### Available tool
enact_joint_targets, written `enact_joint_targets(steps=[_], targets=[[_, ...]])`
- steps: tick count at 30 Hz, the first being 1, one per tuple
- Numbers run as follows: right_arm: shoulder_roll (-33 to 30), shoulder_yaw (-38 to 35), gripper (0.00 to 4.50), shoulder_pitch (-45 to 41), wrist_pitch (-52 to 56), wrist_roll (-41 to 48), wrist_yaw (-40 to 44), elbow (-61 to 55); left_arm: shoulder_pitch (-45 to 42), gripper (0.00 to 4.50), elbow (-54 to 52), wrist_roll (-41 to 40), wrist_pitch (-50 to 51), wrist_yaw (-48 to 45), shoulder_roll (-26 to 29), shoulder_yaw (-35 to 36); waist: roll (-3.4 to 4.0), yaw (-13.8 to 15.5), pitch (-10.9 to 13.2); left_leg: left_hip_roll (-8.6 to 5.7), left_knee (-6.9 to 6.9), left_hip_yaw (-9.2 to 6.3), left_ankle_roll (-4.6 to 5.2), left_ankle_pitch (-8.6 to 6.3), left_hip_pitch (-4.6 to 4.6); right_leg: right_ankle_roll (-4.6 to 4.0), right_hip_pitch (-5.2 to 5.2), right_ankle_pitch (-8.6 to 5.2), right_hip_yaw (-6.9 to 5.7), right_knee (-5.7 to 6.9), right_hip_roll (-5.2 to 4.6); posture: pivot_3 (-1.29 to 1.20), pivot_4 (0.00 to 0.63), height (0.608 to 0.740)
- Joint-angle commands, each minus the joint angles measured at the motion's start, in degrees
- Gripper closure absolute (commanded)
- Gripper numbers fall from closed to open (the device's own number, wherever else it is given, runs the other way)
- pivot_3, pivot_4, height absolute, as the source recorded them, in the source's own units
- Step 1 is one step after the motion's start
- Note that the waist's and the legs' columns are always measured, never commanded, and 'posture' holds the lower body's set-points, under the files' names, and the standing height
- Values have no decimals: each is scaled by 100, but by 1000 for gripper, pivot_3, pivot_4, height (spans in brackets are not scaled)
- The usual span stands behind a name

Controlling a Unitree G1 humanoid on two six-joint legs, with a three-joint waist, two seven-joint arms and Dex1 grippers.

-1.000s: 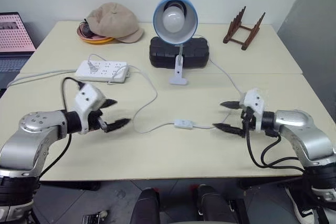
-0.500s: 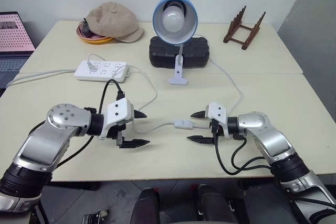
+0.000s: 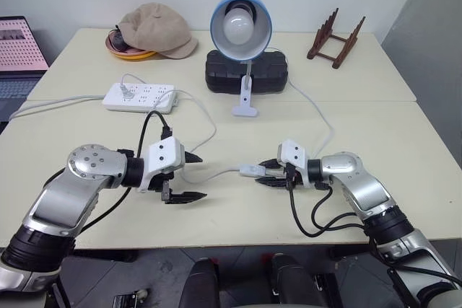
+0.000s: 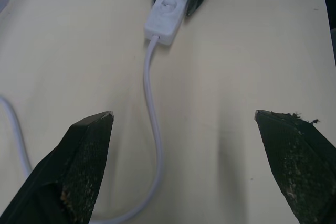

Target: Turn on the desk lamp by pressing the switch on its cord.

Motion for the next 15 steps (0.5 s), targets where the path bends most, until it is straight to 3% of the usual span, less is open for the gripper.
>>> enact_joint_targets(steps=[1, 3, 6, 10, 15], targets=[[7, -45, 3438, -148, -177, -38, 93, -3, 12, 0, -205, -50, -6, 124, -17, 225, 0, 0, 0, 0, 0, 0, 0, 0, 0, 0, 0, 0, 0, 0, 0, 0, 150, 740], [26, -93, 3438, -190, -135, 6, 92, -38, 47, 0, -243, -160, 132, 196, -60, 285, 0, 1, 0, 0, 1, 0, 0, 0, 0, 0, 0, 0, 0, 1, 0, 0, 150, 740], [194, -292, 3438, -337, 147, 106, -237, -202, 29, 0, -431, -1341, 1682, 653, -444, 779, 0, -4, 0, 0, 2, 0, 0, 0, 0, 1, 0, 0, 0, 5, 0, 0, 150, 740], [529, -644, 3438, -564, 401, 254, -798, -522, -43, 0, -653, -3458, 3767, 2065, -1456, 1761, 0, -14, 0, 0, 6, -9, 0, 0, 0, 2, -1, 0, -4, 21, 1, 0, 150, 740], [619, -737, 3438, -541, 405, 207, -1046, -892, 316, 0, -738, -5258, 4629, 3993, -2682, 2335, -4, -4, -2, -3, 13, -17, 0, 0, 8, 6, 0, -4, -6, 50, -2, 0, 150, 740]])
